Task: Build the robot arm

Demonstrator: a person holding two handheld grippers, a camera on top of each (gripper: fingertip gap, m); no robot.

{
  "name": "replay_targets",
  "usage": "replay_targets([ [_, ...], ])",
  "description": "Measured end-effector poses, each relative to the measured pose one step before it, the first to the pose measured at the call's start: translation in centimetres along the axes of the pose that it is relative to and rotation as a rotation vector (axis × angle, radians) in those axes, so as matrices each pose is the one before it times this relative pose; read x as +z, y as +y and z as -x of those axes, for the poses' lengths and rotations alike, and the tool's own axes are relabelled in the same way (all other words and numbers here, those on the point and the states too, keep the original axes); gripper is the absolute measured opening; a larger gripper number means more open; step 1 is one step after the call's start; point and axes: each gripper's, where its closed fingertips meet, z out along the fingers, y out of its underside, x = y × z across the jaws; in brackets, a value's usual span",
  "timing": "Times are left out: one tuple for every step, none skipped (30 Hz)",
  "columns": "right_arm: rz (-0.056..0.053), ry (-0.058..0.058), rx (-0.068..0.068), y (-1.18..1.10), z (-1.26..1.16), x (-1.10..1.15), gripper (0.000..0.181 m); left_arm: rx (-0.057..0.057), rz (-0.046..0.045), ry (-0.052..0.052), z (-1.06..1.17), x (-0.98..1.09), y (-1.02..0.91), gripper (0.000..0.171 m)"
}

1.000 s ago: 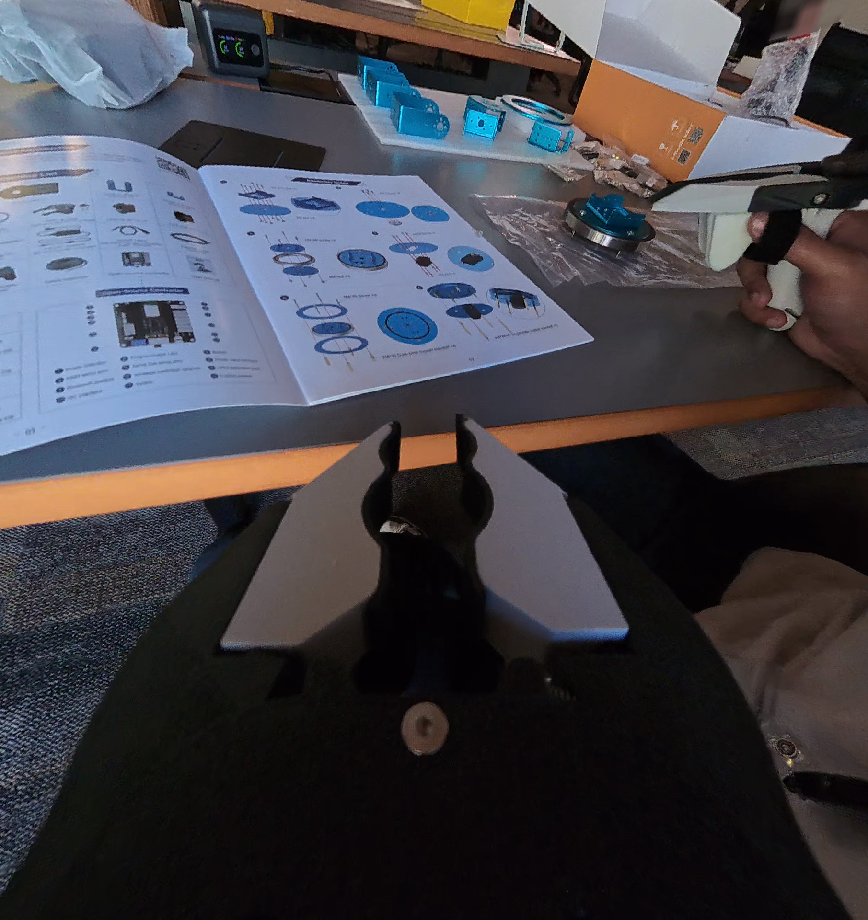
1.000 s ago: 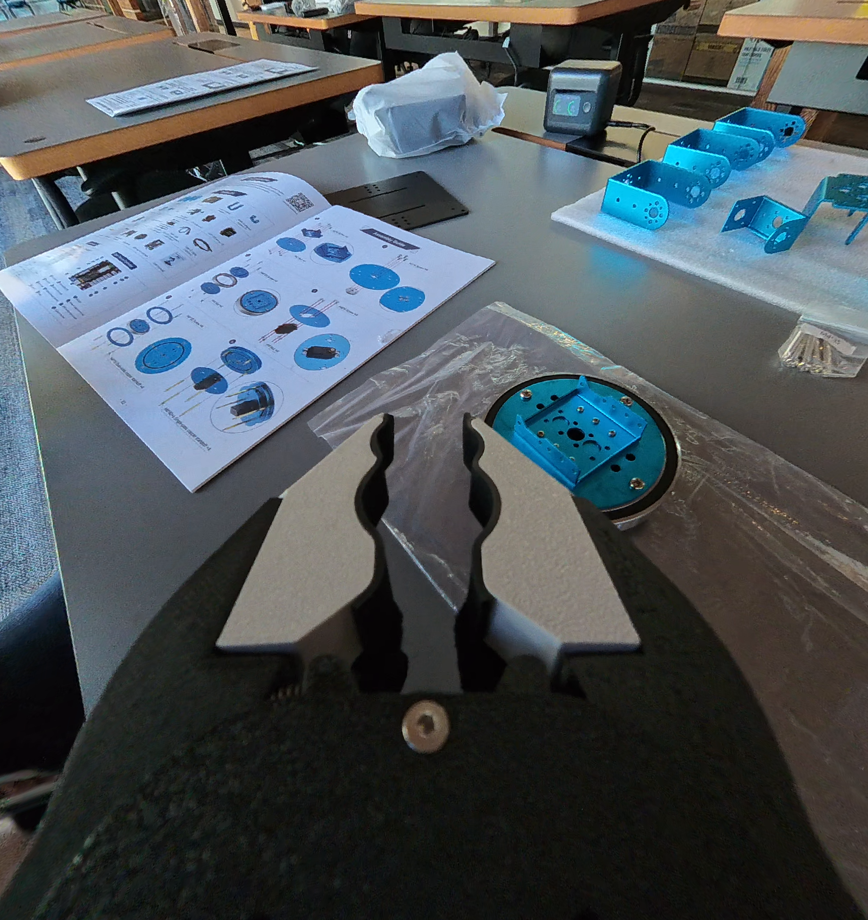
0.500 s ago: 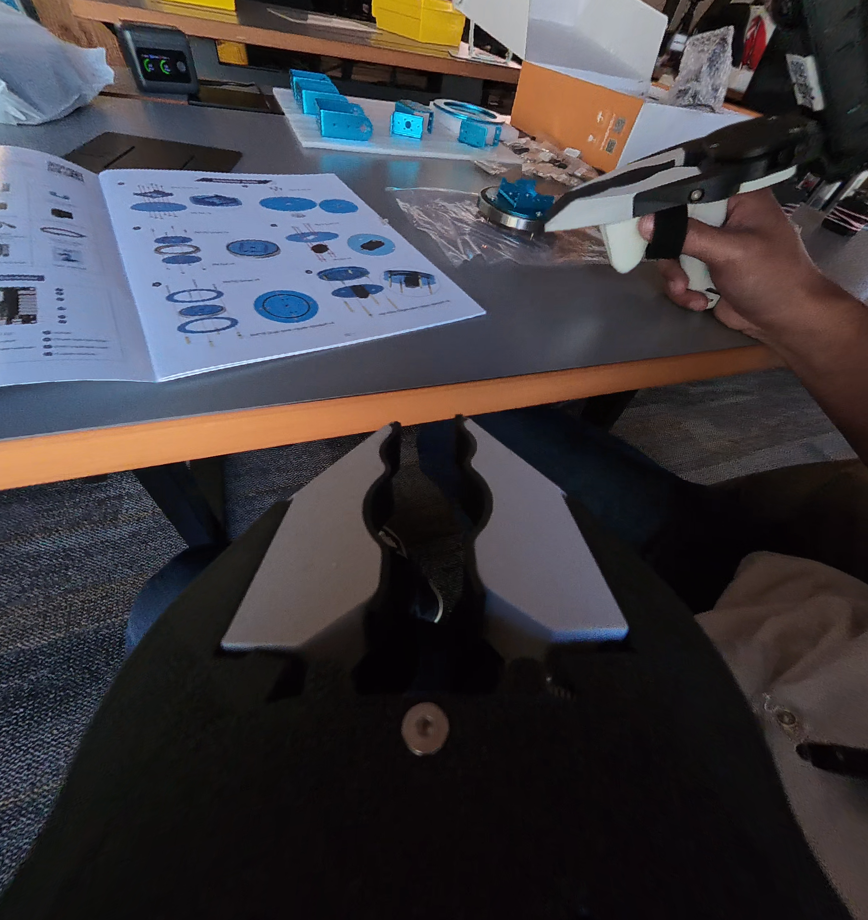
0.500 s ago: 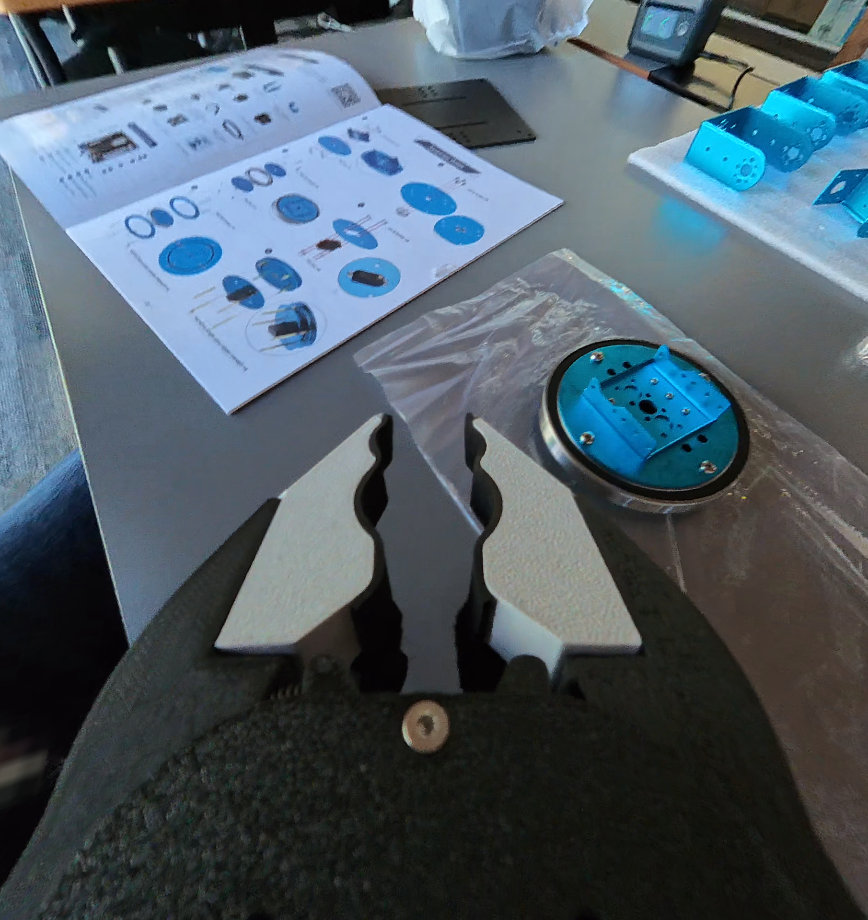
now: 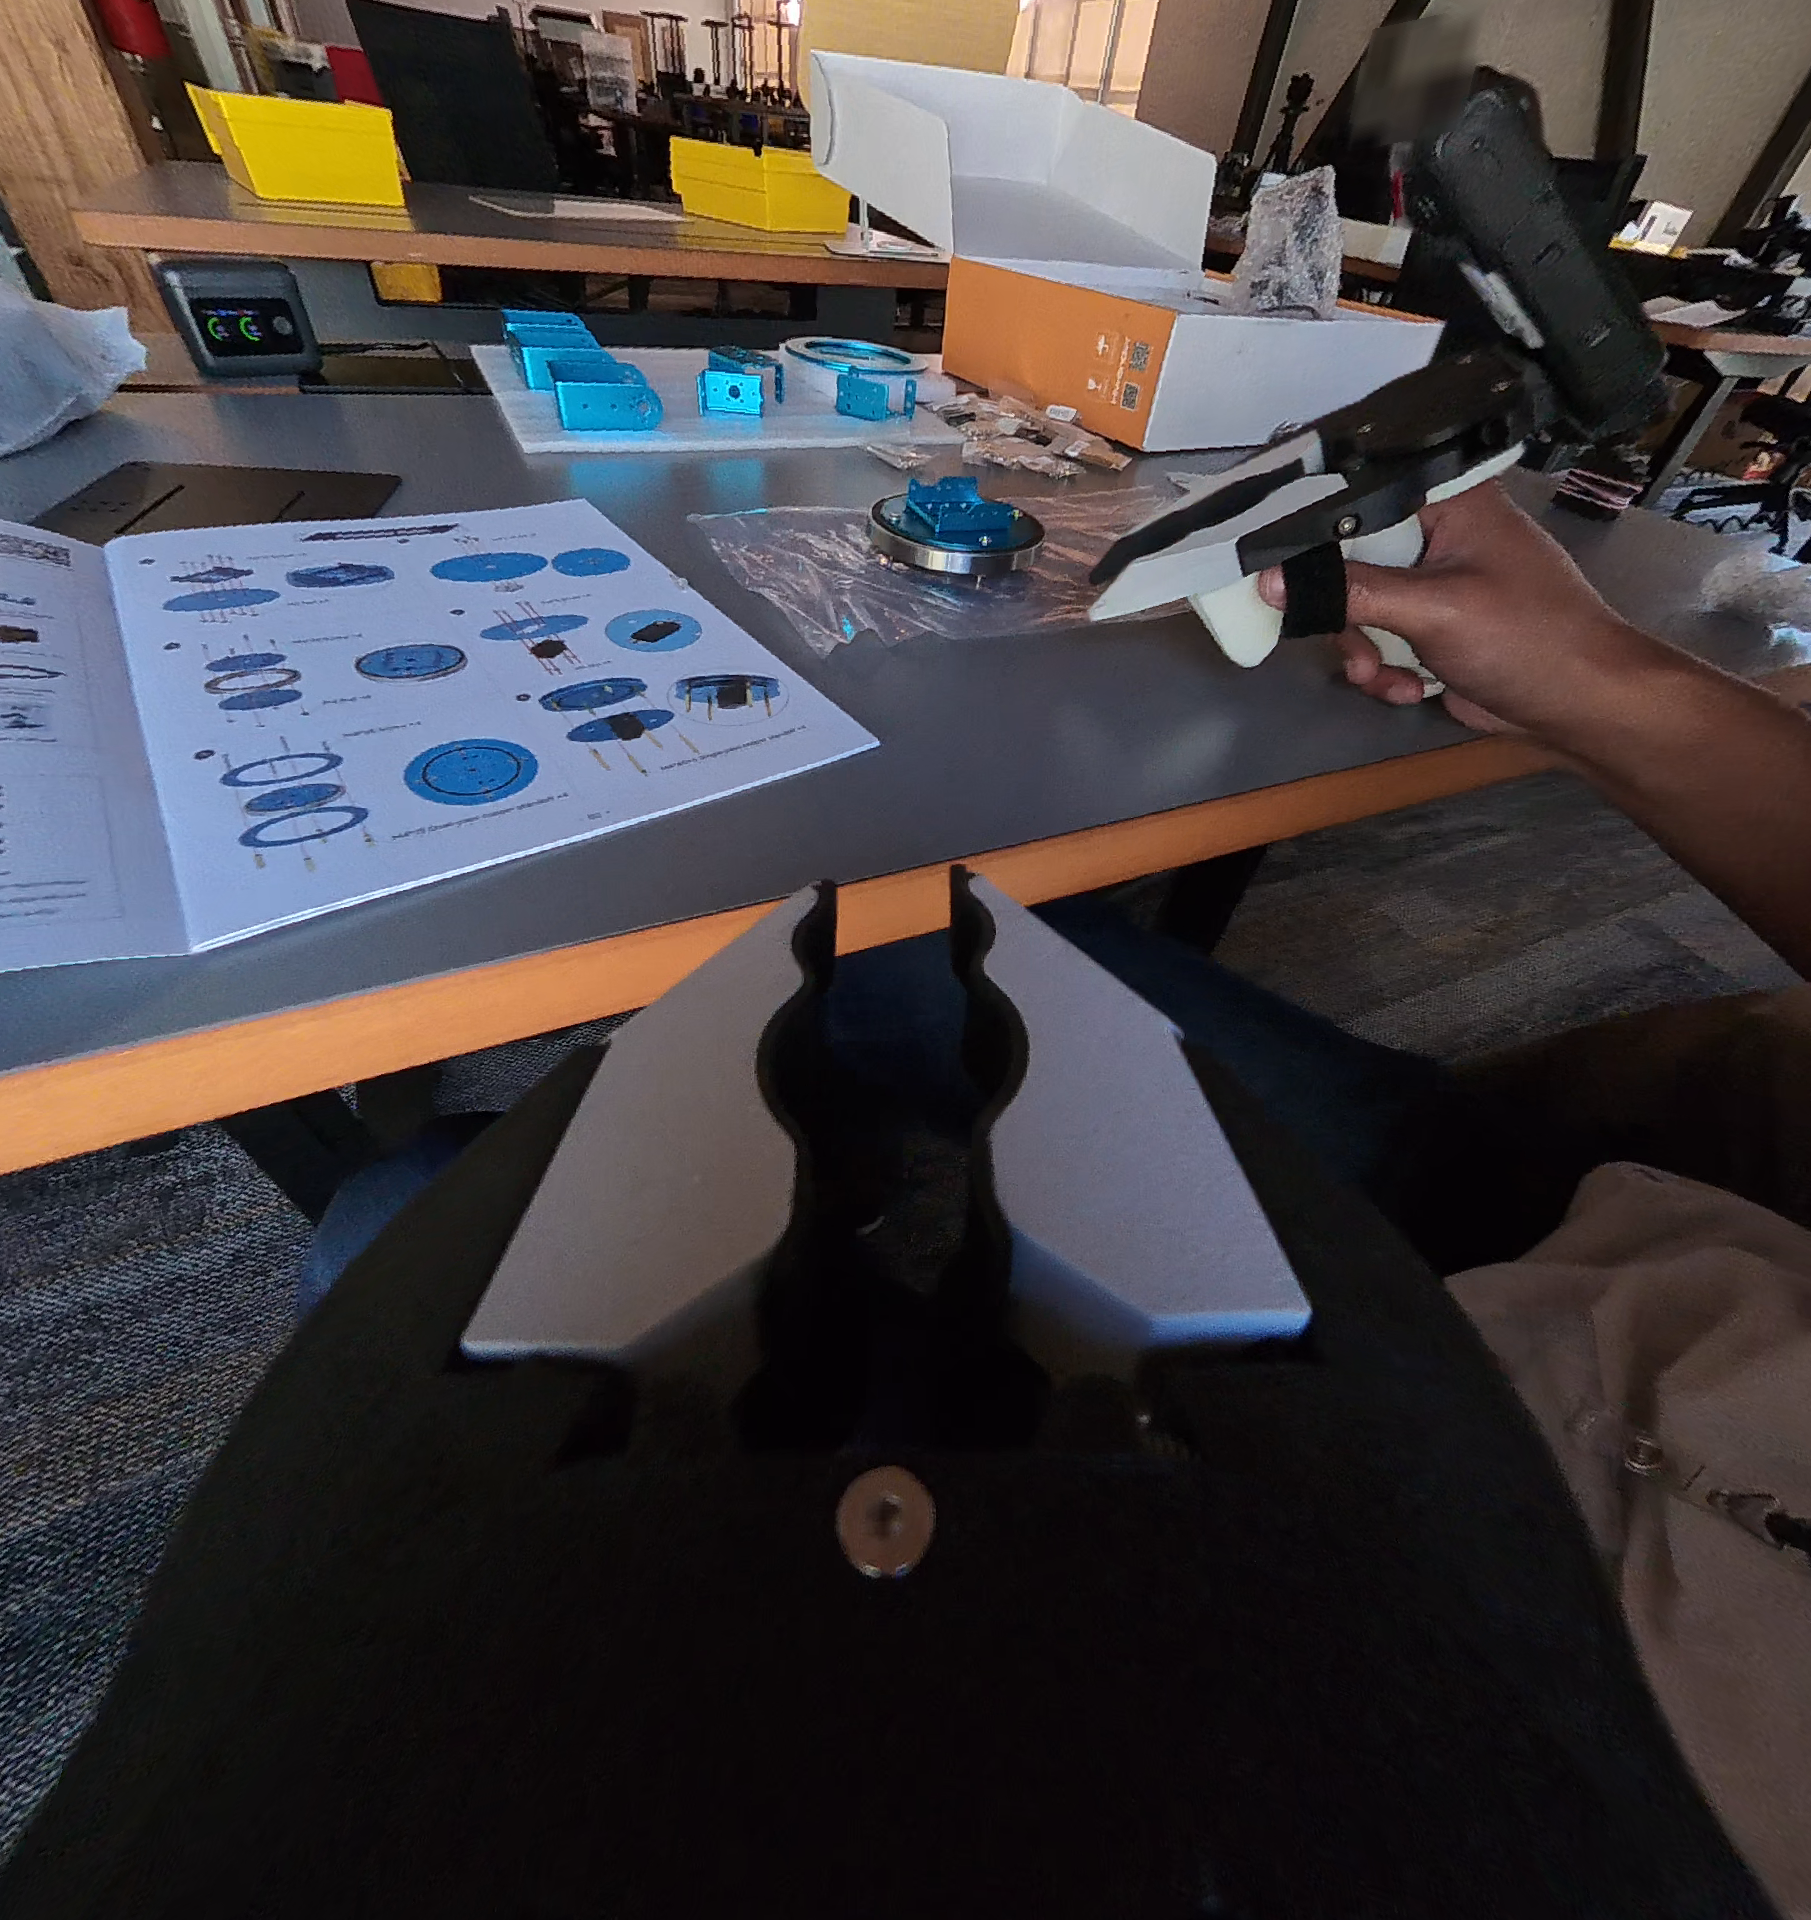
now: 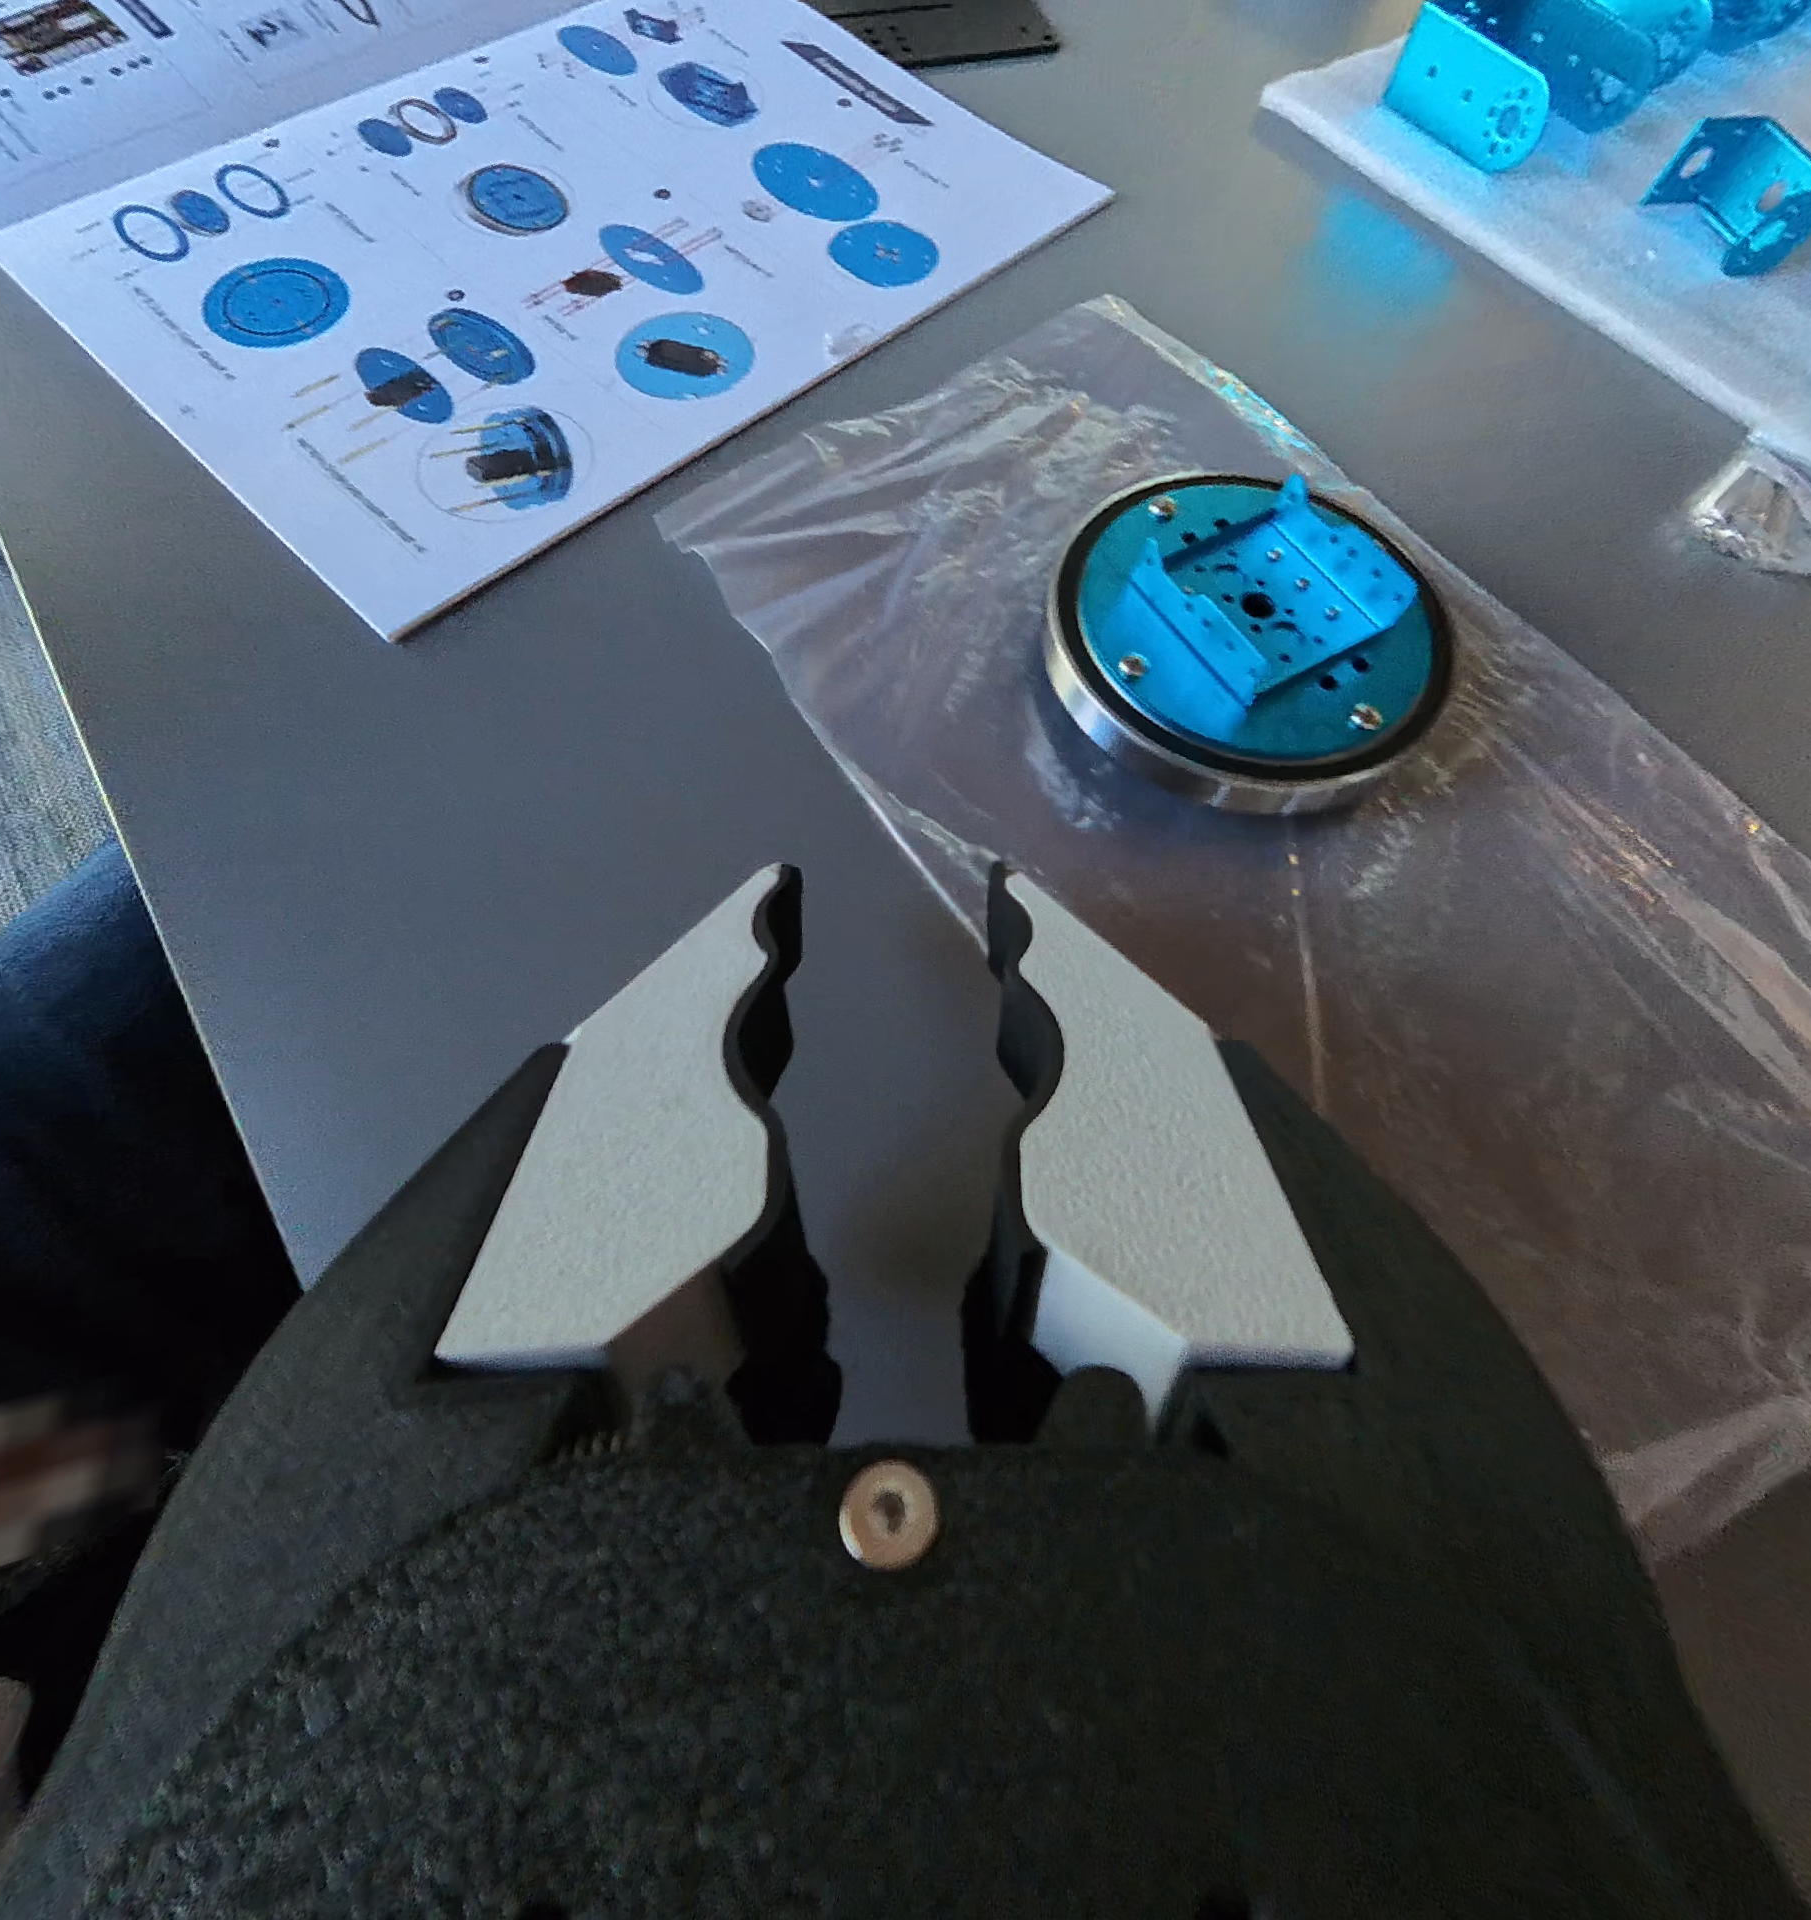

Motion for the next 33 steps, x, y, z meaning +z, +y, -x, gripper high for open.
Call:
replay_targets([
  [-0.0060, 0.0021, 0.0090, 0.128, -0.302, -0.348, 0.035, 0.0034, 0.00081, 0.0062, -0.228, 0.224, -0.003, 0.022],
  [-0.0079, 0.0006, 0.0105, 0.087, -0.282, -0.340, 0.035, 0.0048, 0.00659, 0.0044, -0.220, 0.220, 0.113, 0.022],
  [-0.0094, -0.0004, 0.0115, 0.039, -0.272, -0.319, 0.035, 0.0030, 0.01205, -0.0010, -0.144, 0.189, 0.214, 0.022],
  [-0.0141, -0.0066, 0.0144, -0.081, -0.154, -0.273, 0.035, 0.0004, 0.01397, -0.0059, -0.060, 0.165, 0.268, 0.022],
  [-0.0147, -0.0167, 0.0146, -0.150, 0.023, -0.179, 0.035, -0.0042, 0.01675, -0.0040, -0.038, 0.147, 0.326, 0.022],
  [-0.0079, -0.0159, 0.0163, -0.096, 0.012, -0.084, 0.035, -0.0083, 0.01056, 0.0027, -0.094, 0.111, 0.262, 0.022],
  [-0.0021, -0.0090, 0.0186, -0.026, -0.089, -0.024, 0.035, -0.0100, -0.00454, 0.0078, -0.117, 0.052, 0.143, 0.022],
  [0.0000, -0.0098, 0.0146, 0.002, -0.034, -0.001, 0.036, -0.0116, -0.00915, 0.0052, -0.044, 0.021, 0.184, 0.022],
  [0.0011, -0.0058, 0.0108, 0.017, -0.046, -0.005, 0.037, -0.0133, -0.00009, -0.0010, 0.051, -0.051, 0.361, 0.022],
  [0.0005, -0.0015, 0.0096, 0.020, -0.096, -0.020, 0.037, -0.0104, 0.00303, -0.0017, -0.003, -0.154, 0.395, 0.022],
  [0.0004, 0.0006, 0.0057, 0.050, -0.119, -0.086, 0.037, -0.0035, -0.00566, -0.0030, -0.006, -0.231, 0.281, 0.022],
  [0.0016, 0.0061, -0.0002, 0.094, -0.223, -0.139, 0.037, 0.0022, -0.01393, -0.0092, 0.107, -0.248, 0.174, 0.022],
  [0.0040, 0.0121, -0.0023, 0.161, -0.371, -0.200, 0.037, 0.0021, -0.01394, -0.0126, 0.211, -0.254, 0.192, 0.022],
  [0.0010, 0.0113, -0.0022, 0.122, -0.404, -0.227, 0.036, -0.0003, -0.01090, -0.0120, 0.253, -0.280, 0.242, 0.022],
  [-0.0062, 0.0051, -0.0006, 0.006, -0.300, -0.220, 0.035, 0.0016, -0.01053, -0.0148, 0.276, -0.320, 0.204, 0.022],
  [-0.0098, -0.0024, 0.0021, -0.083, -0.171, -0.192, 0.034, 0.0014, -0.00900, -0.0188, 0.286, -0.403, 0.119, 0.022],
  [-0.0079, -0.0055, 0.0096, -0.074, -0.139, -0.135, 0.034, -0.0032, -0.00838, -0.0140, 0.134, -0.485, -0.068, 0.022],
  [-0.0035, -0.0099, 0.0172, -0.027, -0.076, -0.062, 0.034, -0.0047, -0.01885, -0.0007, -0.146, -0.580, -0.370, 0.022],
  [-0.0014, -0.0132, 0.0172, 0.011, -0.010, -0.063, 0.035, -0.0064, -0.02941, 0.0060, -0.302, -0.626, -0.575, 0.022],
  [-0.0052, -0.0105, 0.0137, -0.029, 0.003, -0.111, 0.035, -0.0082, -0.03327, 0.0062, -0.321, -0.603, -0.642, 0.022],
  [-0.0087, -0.0038, 0.0076, -0.042, -0.012, -0.200, 0.035, -0.0043, -0.03160, 0.0030, -0.277, -0.533, -0.589, 0.022],
  [-0.0063, 0.0078, 0.0002, 0.036, -0.115, -0.266, 0.035, 0.0065, -0.02594, -0.0027, -0.186, -0.455, -0.421, 0.022],
  [-0.0065, 0.0135, -0.0047, 0.047, -0.164, -0.315, 0.035, 0.0169, -0.01819, -0.0136, -0.042, -0.395, -0.236, 0.022],
  [-0.0098, 0.0091, -0.0059, 0.007, -0.101, -0.347, 0.035, 0.0223, -0.00815, -0.0222, 0.119, -0.319, -0.039, 0.023],
  [-0.0148, 0.0016, -0.0036, -0.087, -0.042, -0.337, 0.034, 0.0244, 0.00218, -0.0213, 0.125, -0.256, 0.129, 0.022],
  [-0.0177, -0.0030, 0.0024, -0.171, -0.028, -0.276, 0.034, 0.0217, 0.00851, -0.0195, 0.141, -0.183, 0.211, 0.022],
  [-0.0177, -0.0090, 0.0108, -0.212, -0.014, -0.183, 0.034, 0.0147, 0.00931, -0.0207, 0.198, -0.143, 0.191, 0.022],
  [-0.0082, -0.0119, 0.0168, -0.116, -0.042, -0.067, 0.033, 0.0077, 0.00671, -0.0158, 0.152, -0.131, 0.112, 0.022],
  [0.0003, -0.0117, 0.0198, -0.027, -0.099, 0.035, 0.033, 0.0017, 0.00436, -0.0080, 0.066, -0.118, 0.079, 0.022],
  [-0.0006, -0.0124, 0.0177, -0.035, -0.076, 0.049, 0.033, -0.0027, 0.00280, -0.0082, 0.115, -0.084, 0.084, 0.022],
  [-0.0028, -0.0109, 0.0145, -0.064, -0.029, 0.017, 0.033, -0.0046, 0.00170, -0.0126, 0.253, -0.018, 0.092, 0.022],
  [-0.0049, -0.0105, 0.0096, -0.091, 0.011, -0.012, 0.033, -0.0051, 0.00200, -0.0122, 0.315, 0.069, 0.146, 0.022],
  [-0.0073, -0.0092, 0.0071, -0.114, 0.025, -0.021, 0.033, -0.0041, 0.00407, -0.0053, 0.265, 0.166, 0.193, 0.022],
])
